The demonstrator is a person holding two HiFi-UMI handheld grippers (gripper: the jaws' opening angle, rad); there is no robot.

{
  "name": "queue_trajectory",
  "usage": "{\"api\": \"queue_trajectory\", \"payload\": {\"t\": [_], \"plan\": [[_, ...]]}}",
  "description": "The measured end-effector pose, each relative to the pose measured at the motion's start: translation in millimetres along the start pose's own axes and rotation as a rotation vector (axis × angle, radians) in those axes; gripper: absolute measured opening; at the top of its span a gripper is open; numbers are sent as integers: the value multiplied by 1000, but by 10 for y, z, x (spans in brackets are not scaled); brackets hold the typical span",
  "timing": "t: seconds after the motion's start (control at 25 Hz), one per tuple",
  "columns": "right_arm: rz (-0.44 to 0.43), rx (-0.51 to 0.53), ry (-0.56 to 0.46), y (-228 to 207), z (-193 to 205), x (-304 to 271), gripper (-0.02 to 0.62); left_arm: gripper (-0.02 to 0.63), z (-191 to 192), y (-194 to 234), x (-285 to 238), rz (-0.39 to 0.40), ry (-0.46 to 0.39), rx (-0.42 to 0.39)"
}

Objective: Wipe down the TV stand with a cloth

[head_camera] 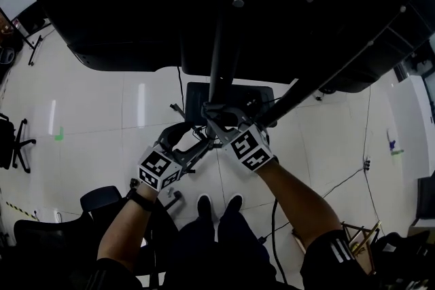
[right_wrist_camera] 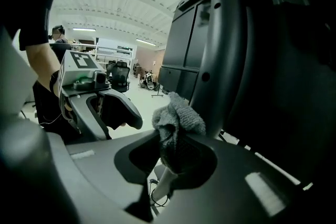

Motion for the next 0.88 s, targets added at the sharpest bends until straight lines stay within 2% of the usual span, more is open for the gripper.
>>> {"api": "queue_trajectory", "payload": {"t": [0.36,0.88], "plan": [[9,15,55,175,868,-304,46,290,893,243,-145,13,78,51],[-5,-66,150,489,2184,-805,46,299,2144,490,-389,17,165,127]]}}
Point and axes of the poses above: the fingertips, and each gripper's own axes: x backward along the fingers, y to its left, z out of its underside, the point moved 1 cm from there along x, backward along the fingers, and after that the axes turned 7 degrees about -y, right-handed, at the moved point
